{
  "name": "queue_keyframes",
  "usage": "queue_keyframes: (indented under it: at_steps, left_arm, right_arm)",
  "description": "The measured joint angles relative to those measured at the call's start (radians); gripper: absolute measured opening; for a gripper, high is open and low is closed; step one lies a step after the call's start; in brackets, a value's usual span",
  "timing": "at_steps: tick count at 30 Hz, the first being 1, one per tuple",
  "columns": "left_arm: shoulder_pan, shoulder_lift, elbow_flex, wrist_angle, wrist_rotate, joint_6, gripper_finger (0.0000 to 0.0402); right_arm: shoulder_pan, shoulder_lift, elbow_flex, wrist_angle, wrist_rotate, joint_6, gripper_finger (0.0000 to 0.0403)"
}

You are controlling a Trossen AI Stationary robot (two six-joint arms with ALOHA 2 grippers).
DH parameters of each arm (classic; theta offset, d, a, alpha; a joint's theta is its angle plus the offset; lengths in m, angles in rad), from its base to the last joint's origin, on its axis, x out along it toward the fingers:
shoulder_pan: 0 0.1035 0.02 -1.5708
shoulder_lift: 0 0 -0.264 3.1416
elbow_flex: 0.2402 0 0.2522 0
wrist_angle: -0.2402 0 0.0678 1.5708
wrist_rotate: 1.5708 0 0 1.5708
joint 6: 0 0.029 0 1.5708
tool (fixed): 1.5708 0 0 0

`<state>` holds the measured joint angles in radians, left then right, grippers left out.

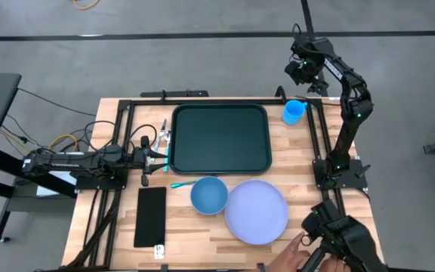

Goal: Set up tray
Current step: Put the light blue mug on the black serving tray

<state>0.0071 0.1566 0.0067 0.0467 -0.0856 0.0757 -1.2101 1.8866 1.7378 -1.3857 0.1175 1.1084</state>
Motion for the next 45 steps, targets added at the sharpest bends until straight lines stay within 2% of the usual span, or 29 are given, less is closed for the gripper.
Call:
queue_keyframes:
  at_steps: [2, 5, 7, 15, 28, 41, 45]
  left_arm:
    - [0.0, 0.0, 0.0, 0.0, 0.0, 0.0, 0.0121]
    - [0.0, 0.0, 0.0, 0.0, 0.0, 0.001, 0.0121]
    - [0.0, 0.0, 0.0, 0.0, 0.0, 0.011, 0.0121]
    - [0.0, 0.0, 0.0, 0.0, 0.0, 0.001, 0.0121]
    - [0.0, 0.0, 0.0, 0.0, 0.0, 0.0, 0.0121]
    - [0.0, 0.0, 0.0, 0.0, 0.0, 0.0, 0.0121]
    - [0.0, 0.0, 0.0, 0.0, 0.0, 0.0, 0.0121]
  right_arm:
    - [0.0, 0.0, -0.002, -0.003, -0.053, 0.0, 0.026]
    - [0.0, 0.0, -0.026, -0.004, -0.199, 0.067, 0.026]
    - [0.0, 0.0, -0.042, -0.013, -0.247, 0.075, 0.026]
    - [-0.039, 0.0, -0.084, -0.125, -0.199, 0.139, 0.026]
    - [-0.077, 0.0, -0.084, -0.064, -0.167, 0.309, 0.026]
    - [-0.08, 0.0, -0.089, -0.037, -0.127, 0.372, 0.026]
    - [-0.076, 0.0, -0.127, -0.031, -0.123, 0.463, 0.026]
